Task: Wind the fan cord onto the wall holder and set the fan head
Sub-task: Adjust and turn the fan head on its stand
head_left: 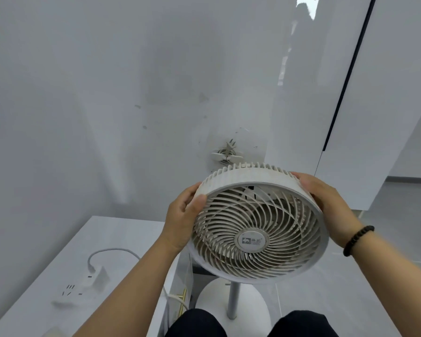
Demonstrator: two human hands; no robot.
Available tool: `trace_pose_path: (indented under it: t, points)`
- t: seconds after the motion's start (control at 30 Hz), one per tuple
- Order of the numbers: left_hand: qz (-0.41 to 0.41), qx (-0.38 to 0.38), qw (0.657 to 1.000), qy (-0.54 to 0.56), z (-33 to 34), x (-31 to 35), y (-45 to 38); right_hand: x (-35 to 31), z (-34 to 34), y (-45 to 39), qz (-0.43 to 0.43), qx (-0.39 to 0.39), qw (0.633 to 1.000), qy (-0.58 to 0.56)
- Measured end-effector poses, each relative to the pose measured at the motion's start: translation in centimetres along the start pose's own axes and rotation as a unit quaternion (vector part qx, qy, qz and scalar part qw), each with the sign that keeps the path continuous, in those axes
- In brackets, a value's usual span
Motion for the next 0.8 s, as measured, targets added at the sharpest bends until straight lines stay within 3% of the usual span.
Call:
trace_pose_path:
  t: [0.27, 0.43, 0.63, 0.8]
  points:
    - [0.016, 0.024, 0.994, -0.109, -1.3, 1.8, 2.2, -1.5, 1.7, 2.3, -0.037, -0.058, 0.978, 0.195]
    - [0.074, 0.037, 0.981, -0.174, -0.4, 4.8, 3.8, -1.4, 1.4, 3.6, -0.028, -0.036, 0.973, 0.226]
    - [0.112, -0.068, 0.949, -0.286, 2.3, 6.1, 5.6, -2.0, 1.1, 5.8, -0.044, -0.03, 0.976, 0.212]
    - [0.138, -0.085, 0.936, -0.311, 3.2, 7.3, 6.8, -2.7, 0.7, 7.2, -0.042, -0.019, 0.977, 0.209]
Point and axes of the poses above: each hand's wrist, its own y-axis away from the middle knuckle, its own z-axis out of the palm, x = y × z, the point moved 7 cm from there along -y, towards the middle knuckle, and after that the axes turned 1 degree about x, right-handed, at the moved point
